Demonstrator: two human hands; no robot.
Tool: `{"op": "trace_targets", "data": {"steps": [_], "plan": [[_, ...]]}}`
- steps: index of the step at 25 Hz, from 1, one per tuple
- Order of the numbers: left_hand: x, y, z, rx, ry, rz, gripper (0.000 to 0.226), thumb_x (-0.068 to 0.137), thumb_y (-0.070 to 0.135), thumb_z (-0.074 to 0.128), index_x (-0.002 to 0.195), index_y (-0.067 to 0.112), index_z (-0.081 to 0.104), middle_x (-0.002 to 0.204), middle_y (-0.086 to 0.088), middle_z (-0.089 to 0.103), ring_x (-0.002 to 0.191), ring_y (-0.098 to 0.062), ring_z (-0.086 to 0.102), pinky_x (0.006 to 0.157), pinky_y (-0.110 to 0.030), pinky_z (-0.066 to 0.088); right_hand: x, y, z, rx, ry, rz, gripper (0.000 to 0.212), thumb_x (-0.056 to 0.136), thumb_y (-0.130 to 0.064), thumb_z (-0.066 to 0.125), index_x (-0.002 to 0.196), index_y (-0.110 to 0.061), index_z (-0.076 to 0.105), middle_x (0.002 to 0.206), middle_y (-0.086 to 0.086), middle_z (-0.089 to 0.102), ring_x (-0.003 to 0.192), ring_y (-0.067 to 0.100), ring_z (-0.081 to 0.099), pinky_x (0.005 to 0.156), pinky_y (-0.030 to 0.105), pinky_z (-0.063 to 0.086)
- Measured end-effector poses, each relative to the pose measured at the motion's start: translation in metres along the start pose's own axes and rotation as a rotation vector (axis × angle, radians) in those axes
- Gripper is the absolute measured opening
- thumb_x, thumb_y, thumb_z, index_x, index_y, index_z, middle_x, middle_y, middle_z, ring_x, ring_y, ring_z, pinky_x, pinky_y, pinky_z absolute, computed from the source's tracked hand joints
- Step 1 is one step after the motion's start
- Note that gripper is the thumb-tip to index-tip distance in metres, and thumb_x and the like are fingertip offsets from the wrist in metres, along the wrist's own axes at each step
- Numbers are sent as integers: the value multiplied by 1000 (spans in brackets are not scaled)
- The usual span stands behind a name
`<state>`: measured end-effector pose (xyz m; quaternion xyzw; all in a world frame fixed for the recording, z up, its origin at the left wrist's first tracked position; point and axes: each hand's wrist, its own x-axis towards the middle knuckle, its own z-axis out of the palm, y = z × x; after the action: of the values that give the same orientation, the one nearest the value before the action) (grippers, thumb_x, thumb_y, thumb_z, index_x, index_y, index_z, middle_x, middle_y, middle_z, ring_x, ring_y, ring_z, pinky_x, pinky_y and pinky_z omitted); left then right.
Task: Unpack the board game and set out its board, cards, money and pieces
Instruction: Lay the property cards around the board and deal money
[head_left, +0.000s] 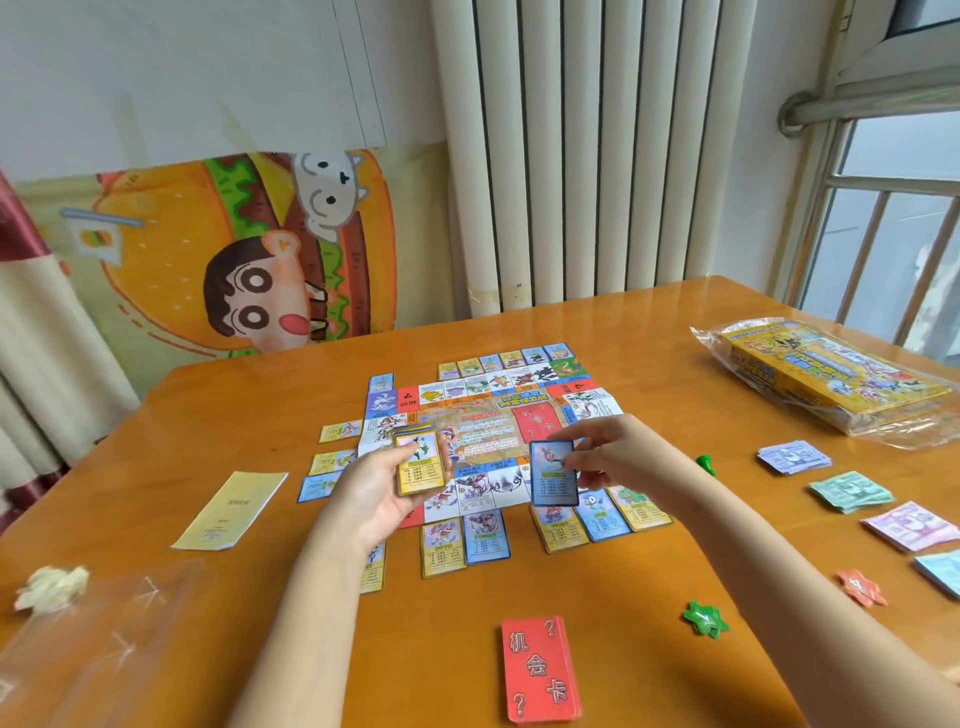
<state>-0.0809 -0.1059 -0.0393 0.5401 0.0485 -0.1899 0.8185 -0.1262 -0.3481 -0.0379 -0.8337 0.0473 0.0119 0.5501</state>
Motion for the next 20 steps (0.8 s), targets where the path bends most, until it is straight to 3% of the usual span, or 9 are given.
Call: {"op": "trace_targets", "data": {"steps": [4,9,14,17,20], "plan": [[-3,2,-16,82,-38,-34,28,100,7,35,112,-5,57,90,-17,72,75,-24,70,68,-34,57,-1,0,-2,-45,-58,23,29,89,4,59,111,-12,67,71,5,60,54,11,58,52,15,48],[-10,20,-42,118,-20,26,26,98,4,35,107,-4,59,88,-17,72,74,-24,71,65,-35,59,4,0,0,-61,-82,27,28,89,2,60,111,-13,66,75,5,61,58,14,60,55,18,49],[-5,36,-86,-60,185,237,18,96,-2,41,107,-3,56,80,-15,72,70,-23,72,64,-31,60,15,-6,15,-17,-104,-14,24,88,1,61,101,-16,70,67,3,63,55,14,57,58,23,50],[-7,36,-94,-27,201,242,15,94,-2,46,101,2,58,78,-12,73,67,-20,71,63,-29,60,21,-14,34,-4,-126,-36,12,89,-6,63,88,-14,71,59,-3,63,54,13,56,55,21,47],[-7,37,-96,-25,230,255,13,92,-2,49,98,4,60,78,-10,73,66,-18,71,61,-28,59,27,-22,52,8,-181,-34,15,90,-9,63,76,-12,66,62,-1,64,57,13,58,56,21,47]]}}
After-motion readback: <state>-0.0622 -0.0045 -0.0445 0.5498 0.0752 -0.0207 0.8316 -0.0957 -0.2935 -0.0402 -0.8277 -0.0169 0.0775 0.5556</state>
